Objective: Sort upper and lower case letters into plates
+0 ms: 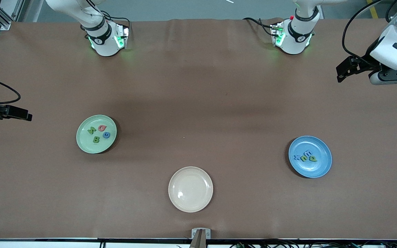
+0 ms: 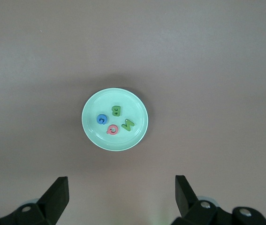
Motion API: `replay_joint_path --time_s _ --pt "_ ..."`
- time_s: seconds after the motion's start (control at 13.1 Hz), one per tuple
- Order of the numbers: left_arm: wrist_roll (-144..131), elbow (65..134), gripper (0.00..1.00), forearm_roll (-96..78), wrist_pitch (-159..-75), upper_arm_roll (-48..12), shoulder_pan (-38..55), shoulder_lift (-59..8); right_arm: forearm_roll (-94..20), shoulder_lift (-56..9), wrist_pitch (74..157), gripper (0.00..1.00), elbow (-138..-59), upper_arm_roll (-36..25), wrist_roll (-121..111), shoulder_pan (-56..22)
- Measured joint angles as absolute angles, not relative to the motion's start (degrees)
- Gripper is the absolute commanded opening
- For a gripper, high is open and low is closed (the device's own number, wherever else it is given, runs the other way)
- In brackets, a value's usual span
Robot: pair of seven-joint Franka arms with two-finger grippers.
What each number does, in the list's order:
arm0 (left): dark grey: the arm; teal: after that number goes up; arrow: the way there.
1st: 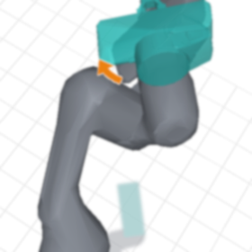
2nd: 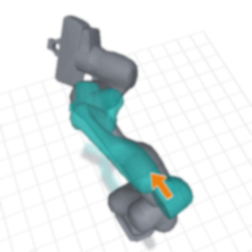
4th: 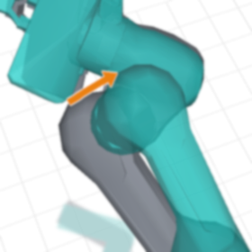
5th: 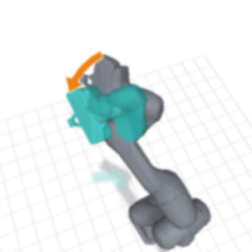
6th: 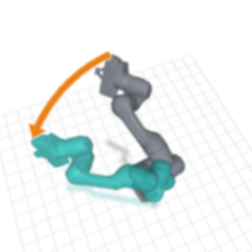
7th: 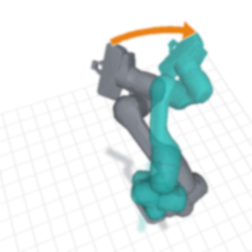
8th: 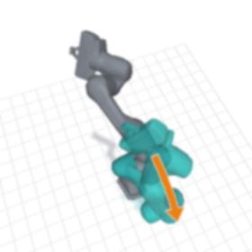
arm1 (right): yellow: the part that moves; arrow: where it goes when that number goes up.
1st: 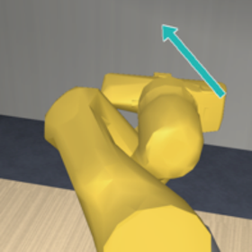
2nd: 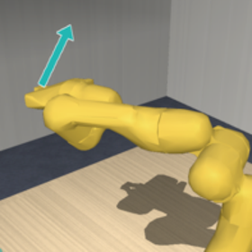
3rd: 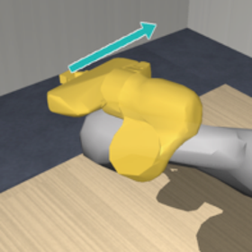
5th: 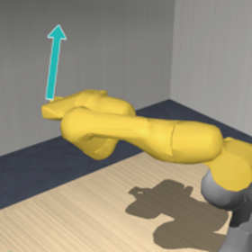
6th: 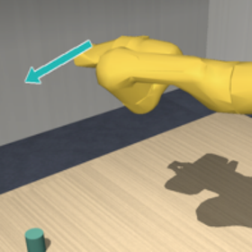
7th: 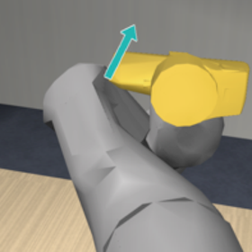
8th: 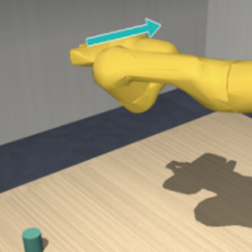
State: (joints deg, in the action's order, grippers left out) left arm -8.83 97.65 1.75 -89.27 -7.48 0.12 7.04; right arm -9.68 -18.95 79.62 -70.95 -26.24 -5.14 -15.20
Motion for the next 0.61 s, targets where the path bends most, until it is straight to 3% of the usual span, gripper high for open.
replay_joint_path --time_s 0.38,0.61 --pt "-8.83 97.18 1.00 1.75 -89.62 -7.50 0.15 6.99 -4.59 -10.51 85.51 1.00 -80.59 -9.14 -4.06 -2.07" --pt "-8.83 97.00 1.00 1.75 -89.83 -7.51 0.17 6.97 -3.97 -5.54 87.30 1.00 -86.21 -6.81 -3.88 -0.08"
